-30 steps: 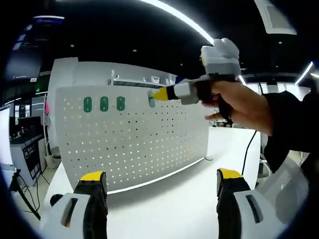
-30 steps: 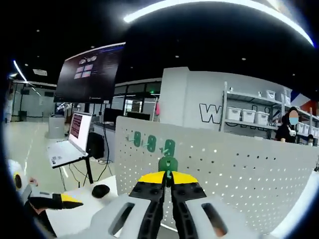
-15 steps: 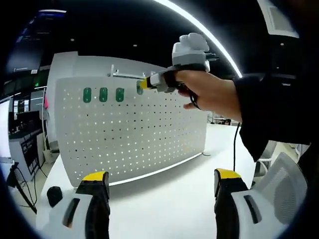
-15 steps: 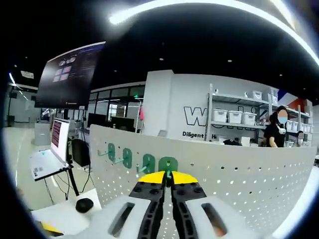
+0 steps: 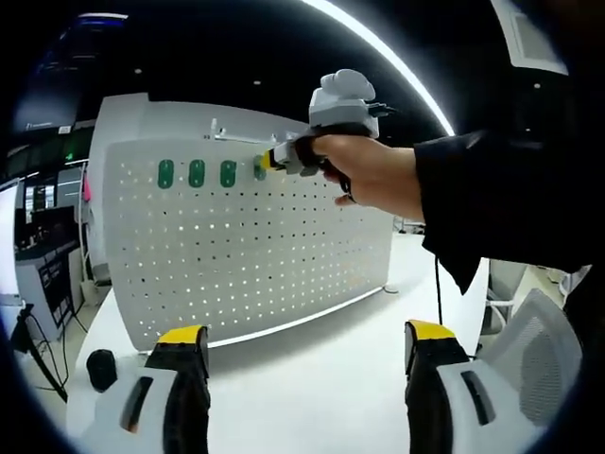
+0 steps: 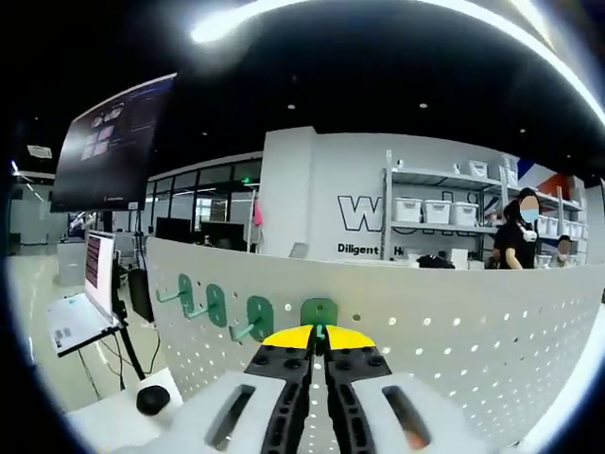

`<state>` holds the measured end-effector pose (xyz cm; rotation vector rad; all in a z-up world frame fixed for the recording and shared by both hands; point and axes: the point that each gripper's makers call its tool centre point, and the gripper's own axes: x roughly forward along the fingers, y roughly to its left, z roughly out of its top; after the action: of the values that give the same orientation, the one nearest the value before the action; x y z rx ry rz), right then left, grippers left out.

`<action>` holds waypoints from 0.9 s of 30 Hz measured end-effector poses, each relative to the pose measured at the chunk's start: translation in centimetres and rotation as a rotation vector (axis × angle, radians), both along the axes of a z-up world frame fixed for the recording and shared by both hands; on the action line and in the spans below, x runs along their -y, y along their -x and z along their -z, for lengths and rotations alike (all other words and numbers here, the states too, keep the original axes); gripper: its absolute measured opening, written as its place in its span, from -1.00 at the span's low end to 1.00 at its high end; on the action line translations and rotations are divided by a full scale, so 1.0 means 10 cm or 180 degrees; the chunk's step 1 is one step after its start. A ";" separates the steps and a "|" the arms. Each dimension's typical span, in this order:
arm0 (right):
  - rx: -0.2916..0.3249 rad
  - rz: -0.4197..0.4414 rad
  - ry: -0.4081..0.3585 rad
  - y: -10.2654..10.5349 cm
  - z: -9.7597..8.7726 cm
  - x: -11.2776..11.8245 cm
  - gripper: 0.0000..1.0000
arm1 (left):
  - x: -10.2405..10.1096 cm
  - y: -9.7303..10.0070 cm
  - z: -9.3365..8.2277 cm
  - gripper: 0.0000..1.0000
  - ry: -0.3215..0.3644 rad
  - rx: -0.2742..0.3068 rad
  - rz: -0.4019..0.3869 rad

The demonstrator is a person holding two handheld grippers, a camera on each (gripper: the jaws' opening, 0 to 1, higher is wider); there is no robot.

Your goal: Insert the hook assembly into the mounting plate slot until the hook locks in place.

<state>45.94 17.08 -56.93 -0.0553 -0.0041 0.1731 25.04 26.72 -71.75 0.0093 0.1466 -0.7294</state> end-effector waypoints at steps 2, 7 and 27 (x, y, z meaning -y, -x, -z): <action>-0.0024 0.0015 -0.0004 -0.02 0.03 0.01 -0.95 | 0.01 0.00 0.01 0.74 0.0001 -0.0010 0.0009; -0.0027 0.0048 -0.0041 -0.05 0.06 0.01 -0.95 | 0.02 0.01 0.02 0.73 0.0001 -0.0018 0.0030; -0.0014 0.0371 0.0943 -0.16 0.07 -0.04 -0.94 | -0.01 -0.01 -0.01 0.67 0.0114 -0.0029 0.0044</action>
<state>47.53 17.52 -57.64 -0.3499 0.0292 0.0560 25.13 26.86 -71.67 -0.0272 0.1423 -0.7459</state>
